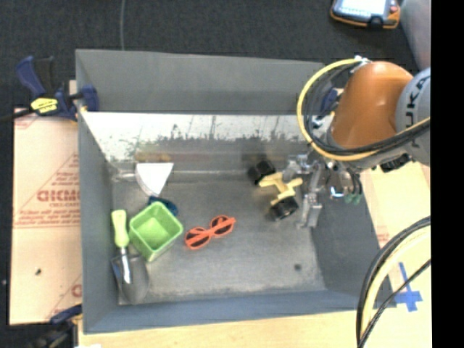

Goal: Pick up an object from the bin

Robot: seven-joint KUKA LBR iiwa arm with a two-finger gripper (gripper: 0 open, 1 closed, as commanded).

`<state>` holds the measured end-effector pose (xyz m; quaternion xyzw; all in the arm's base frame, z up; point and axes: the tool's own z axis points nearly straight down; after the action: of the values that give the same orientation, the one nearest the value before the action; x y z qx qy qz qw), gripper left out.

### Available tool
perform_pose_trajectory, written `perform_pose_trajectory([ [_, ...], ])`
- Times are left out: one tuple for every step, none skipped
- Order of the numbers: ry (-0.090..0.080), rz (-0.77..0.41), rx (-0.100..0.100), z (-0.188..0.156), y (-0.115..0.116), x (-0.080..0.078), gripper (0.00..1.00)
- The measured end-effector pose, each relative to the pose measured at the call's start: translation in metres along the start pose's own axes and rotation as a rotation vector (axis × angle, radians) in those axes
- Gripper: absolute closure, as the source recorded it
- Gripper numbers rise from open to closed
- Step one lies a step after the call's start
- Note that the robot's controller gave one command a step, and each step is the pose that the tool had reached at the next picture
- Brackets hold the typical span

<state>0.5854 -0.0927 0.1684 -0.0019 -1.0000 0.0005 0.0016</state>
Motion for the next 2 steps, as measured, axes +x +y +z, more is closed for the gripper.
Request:
perform_pose_trajectory([
  [-0.007, -0.004, 0.001, -0.004, 0.0, -0.002, 0.0],
  [-0.007, -0.45, 0.004, 0.097, -0.031, -0.028, 0.0],
])
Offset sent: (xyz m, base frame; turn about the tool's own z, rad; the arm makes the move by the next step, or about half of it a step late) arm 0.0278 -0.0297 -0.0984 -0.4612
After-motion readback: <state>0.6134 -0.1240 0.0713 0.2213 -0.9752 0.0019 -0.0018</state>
